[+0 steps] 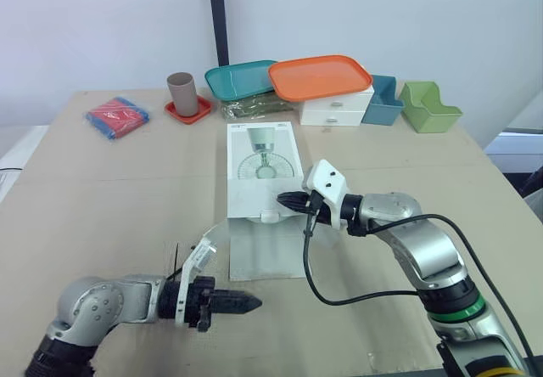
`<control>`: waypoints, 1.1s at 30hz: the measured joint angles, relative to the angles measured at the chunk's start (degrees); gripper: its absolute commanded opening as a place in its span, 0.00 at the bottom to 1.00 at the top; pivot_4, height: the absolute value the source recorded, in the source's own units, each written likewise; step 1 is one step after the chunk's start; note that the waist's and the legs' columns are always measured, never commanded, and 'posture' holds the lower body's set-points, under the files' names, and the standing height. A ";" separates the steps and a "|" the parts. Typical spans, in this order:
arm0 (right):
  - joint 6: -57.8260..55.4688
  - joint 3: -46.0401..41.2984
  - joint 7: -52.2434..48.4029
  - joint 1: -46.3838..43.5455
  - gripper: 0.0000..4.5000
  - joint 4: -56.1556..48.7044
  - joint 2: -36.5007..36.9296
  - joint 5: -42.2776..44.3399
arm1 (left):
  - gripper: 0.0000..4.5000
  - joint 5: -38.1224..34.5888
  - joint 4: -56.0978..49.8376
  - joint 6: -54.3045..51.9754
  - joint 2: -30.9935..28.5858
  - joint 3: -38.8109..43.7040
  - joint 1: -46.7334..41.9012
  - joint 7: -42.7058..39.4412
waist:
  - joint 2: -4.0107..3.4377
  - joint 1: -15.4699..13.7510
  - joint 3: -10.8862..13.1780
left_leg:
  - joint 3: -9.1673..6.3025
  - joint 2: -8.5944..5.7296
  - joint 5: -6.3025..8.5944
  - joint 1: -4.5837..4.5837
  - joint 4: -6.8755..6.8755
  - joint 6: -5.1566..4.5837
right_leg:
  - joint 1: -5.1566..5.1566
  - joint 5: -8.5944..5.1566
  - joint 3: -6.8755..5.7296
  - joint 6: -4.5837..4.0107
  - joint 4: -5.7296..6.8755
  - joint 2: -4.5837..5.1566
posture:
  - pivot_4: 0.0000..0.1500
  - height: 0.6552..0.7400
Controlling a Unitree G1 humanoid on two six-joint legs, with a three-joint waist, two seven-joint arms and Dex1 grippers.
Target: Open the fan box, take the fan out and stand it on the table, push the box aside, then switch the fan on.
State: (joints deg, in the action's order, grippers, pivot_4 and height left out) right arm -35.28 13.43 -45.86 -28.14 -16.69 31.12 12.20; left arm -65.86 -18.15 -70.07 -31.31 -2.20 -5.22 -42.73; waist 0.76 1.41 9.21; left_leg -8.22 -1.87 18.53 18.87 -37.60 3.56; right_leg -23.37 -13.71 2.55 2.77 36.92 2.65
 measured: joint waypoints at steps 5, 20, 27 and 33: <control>0.01 0.00 -0.01 0.03 0.02 -0.06 0.00 0.01 | 0.00 -1.78 3.40 -1.04 3.88 2.63 -2.53 5.30 | 0.01 0.00 -0.01 | 0.00 -0.01 -0.01 0.00 0.00 0.02 | 0.00 0.00 0.00 0.00 0.00 0.01 | 1.00 1.00; -0.67 -0.08 0.15 0.40 0.00 -1.15 0.03 0.00 | 0.57 -10.30 9.42 0.39 16.45 11.60 -3.68 20.63 | 0.03 -0.05 -0.04 | 0.00 -0.01 -0.18 -0.01 0.00 0.32 | 0.00 0.01 0.00 0.01 0.00 0.02 | 1.00 1.00; -0.73 -0.09 0.15 0.46 0.00 -1.18 0.04 0.00 | 0.99 -9.48 9.11 3.83 19.37 11.50 -3.76 27.04 | 0.03 -0.02 -0.06 | 0.02 0.00 -0.21 -0.02 0.00 0.39 | 0.00 0.01 0.01 0.01 0.01 0.01 | 1.00 1.00; -0.72 -0.09 0.09 0.45 0.00 -1.17 0.06 -0.01 | 0.99 -9.49 9.20 6.44 22.54 11.89 -3.96 31.67 | 0.06 -0.02 -0.09 | 0.02 -0.02 -0.23 -0.02 0.00 0.42 | 0.01 0.01 0.01 0.01 0.00 0.03 | 1.00 1.00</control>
State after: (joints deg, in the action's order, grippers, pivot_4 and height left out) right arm -36.00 13.34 -45.77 -27.69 -17.86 31.18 12.19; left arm -75.36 -8.95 -63.62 -8.77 9.69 -9.17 -11.06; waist 0.82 1.39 9.12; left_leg -8.20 -1.89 18.30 18.85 -37.60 3.98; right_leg -23.36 -13.70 2.56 2.78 36.93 2.67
